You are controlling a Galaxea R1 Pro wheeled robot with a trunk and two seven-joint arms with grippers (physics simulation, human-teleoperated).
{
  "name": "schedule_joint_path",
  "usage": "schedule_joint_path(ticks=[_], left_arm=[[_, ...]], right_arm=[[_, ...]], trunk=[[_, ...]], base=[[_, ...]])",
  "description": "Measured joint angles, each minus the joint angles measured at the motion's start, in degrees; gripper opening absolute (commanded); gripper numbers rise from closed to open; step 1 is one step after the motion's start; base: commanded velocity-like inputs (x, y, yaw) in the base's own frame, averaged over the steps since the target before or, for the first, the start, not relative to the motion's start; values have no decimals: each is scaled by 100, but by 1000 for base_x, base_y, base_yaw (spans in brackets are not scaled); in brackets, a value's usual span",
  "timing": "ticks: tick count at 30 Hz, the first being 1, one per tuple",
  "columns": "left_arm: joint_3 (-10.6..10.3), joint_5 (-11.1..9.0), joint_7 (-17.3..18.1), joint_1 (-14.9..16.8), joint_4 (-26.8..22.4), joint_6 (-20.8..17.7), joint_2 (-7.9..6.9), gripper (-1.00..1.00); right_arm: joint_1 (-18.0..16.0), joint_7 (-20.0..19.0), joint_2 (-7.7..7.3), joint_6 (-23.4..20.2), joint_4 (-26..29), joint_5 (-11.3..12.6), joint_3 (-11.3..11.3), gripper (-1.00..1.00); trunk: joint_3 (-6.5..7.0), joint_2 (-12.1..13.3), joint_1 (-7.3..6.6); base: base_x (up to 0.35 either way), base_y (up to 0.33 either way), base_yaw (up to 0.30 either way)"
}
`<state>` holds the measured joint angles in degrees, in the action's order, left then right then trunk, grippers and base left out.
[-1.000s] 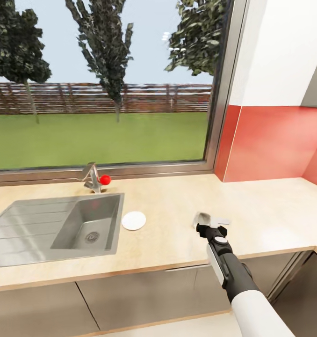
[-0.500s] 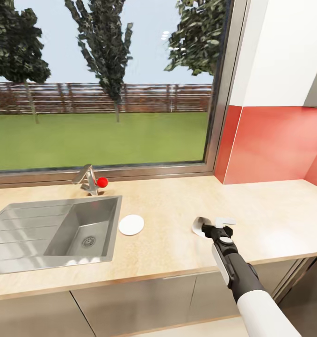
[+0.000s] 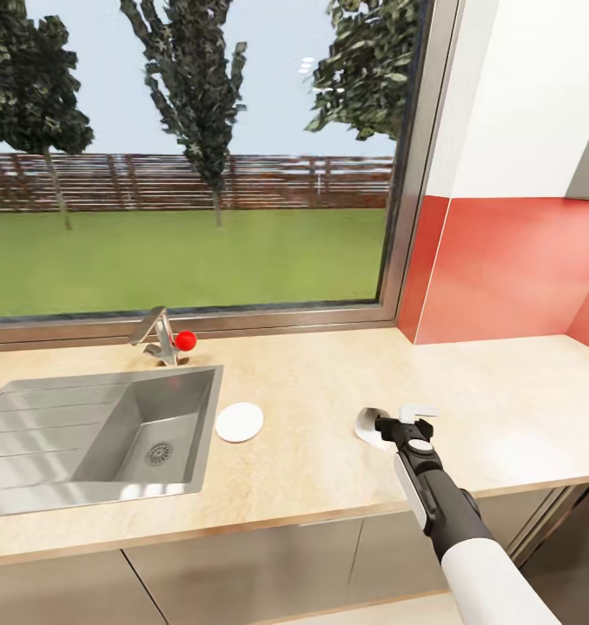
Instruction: Set up a coffee station on the kitchen countertop: keep the coffee maker on the countertop, move the bottle of coffee from the kitchen shelf to the counter next to the coffee maker, place a paper coffee filter on top of the coffee maker, put the saucer next to the coffee maker with the coffee cup on the saucer, and place the electric kettle next to the coffee maker.
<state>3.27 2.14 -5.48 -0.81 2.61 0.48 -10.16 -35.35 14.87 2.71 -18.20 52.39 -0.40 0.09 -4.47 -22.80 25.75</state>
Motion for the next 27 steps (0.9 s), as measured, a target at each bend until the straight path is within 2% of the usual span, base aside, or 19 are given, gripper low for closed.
schedule_joint_path(ticks=[8,14,27], left_arm=[[0,0,-1,-1,0,0,-3,100],[0,0,-1,-1,0,0,-4,100],[0,0,-1,-1,0,0,-2,100]], right_arm=[[5,-1,-1,1,-24,0,-1,100],[5,-1,7,0,-453,18,6,100],[5,-10,8,0,-632,24,7,100]], trunk=[[0,-1,-2],[0,0,-1],[0,0,0]], base=[[71,0,0],[152,0,0],[11,0,0]])
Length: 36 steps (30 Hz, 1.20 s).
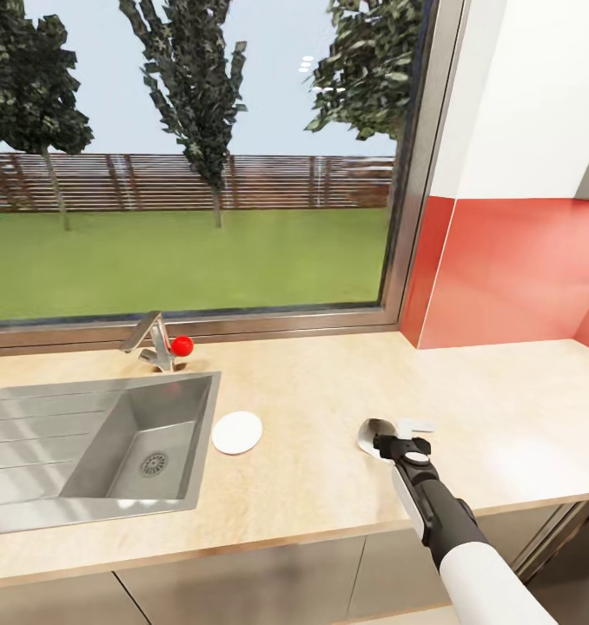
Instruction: Set up a coffee station on the kitchen countertop: keep the coffee maker on the countertop, move the bottle of coffee from the kitchen shelf to the counter next to the coffee maker, place a paper coffee filter on top of the coffee maker, put the saucer next to the coffee maker with the coffee cup on the saucer, and place the electric kettle next to the coffee maker.
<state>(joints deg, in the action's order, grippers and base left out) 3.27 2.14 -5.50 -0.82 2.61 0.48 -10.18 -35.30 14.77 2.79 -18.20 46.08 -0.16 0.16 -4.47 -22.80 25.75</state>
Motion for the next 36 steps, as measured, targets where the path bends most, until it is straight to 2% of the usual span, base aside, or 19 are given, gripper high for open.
schedule_joint_path(ticks=[30,31,36], left_arm=[[3,0,-9,0,-2,0,8,100],[2,0,-9,0,-1,0,8,100],[2,0,-9,0,-3,0,8,100]], right_arm=[[0,-20,-9,0,-2,0,0,100],[0,-21,-9,0,-4,-1,0,-100],[0,-26,-9,2,-12,-7,-5,-100]], trunk=[[0,0,-1],[0,0,-1],[0,0,-1]], base=[[55,0,0],[65,0,0],[61,0,0]])
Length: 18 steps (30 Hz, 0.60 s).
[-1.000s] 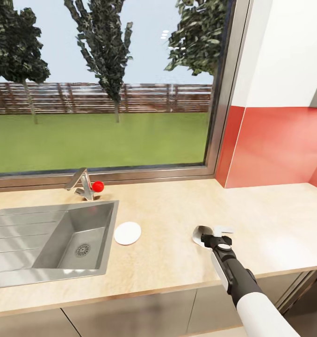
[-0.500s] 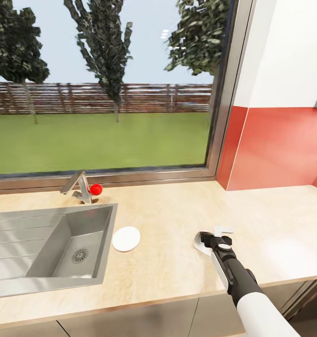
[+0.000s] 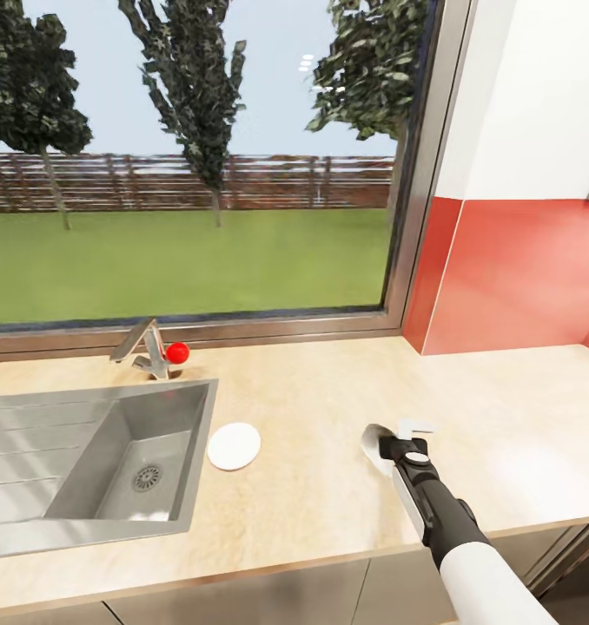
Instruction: Set up a coffee station on the kitchen countertop: keep the coffee maker on the countertop, move the bottle of coffee from the kitchen shelf to the counter next to the coffee maker, place a paper coffee filter on top of the coffee maker, put the saucer next to the coffee maker with the coffee cup on the saucer, and place the electric kettle next to the coffee maker.
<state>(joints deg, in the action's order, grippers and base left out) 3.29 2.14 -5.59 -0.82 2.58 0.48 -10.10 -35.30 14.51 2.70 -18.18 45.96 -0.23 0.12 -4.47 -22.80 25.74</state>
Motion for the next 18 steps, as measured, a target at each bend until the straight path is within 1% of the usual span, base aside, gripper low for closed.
schedule_joint_path(ticks=[3,9,18], left_arm=[[5,0,0,0,-3,0,4,100],[8,0,0,0,-5,1,9,100],[6,0,0,0,-6,5,9,100]], right_arm=[[-1,-5,0,-3,-37,-56,-1,-100],[-3,-12,6,-6,-146,-78,-4,-100],[-3,-17,9,-4,-139,-61,-5,-100]], trunk=[[1,-1,0],[1,-3,0],[1,-3,-1]], base=[[14,0,0],[2,0,0],[0,0,0]])
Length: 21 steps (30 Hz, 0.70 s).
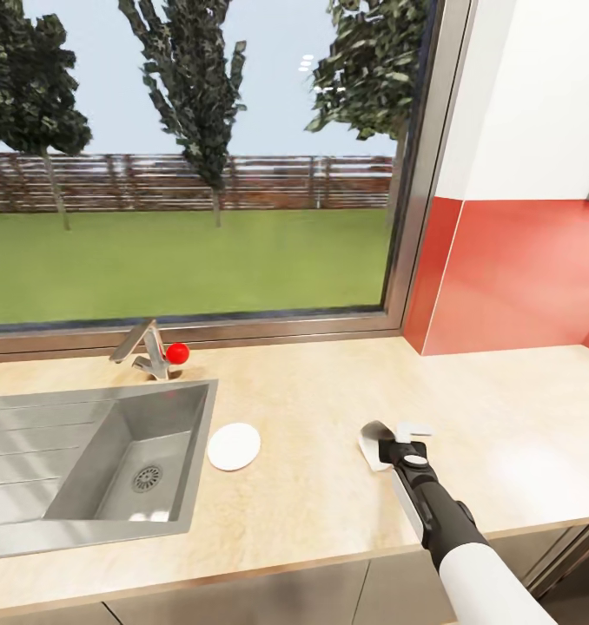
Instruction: Set up a coffee station on the kitchen countertop: keep the coffee maker on the countertop, move the bottle of coffee from the kitchen shelf to the counter next to the coffee maker, place a paper coffee filter on top of the coffee maker, put the saucer next to the coffee maker with the coffee cup on the saucer, and place the electric kettle next to the coffee maker.
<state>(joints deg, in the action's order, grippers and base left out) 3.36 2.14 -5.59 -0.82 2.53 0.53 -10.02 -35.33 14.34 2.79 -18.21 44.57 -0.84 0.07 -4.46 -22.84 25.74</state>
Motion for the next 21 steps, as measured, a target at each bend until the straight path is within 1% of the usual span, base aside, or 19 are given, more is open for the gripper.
schedule_joint_path(ticks=[18,21], left_arm=[[-24,8,9,0,-7,2,-28,100],[-24,11,9,0,-10,3,-37,100]], right_arm=[[-1,16,0,7,-11,19,12,-100],[-2,17,5,-4,138,68,17,-100]], trunk=[[0,0,0],[-1,3,1]], base=[[0,0,0],[0,0,0]])
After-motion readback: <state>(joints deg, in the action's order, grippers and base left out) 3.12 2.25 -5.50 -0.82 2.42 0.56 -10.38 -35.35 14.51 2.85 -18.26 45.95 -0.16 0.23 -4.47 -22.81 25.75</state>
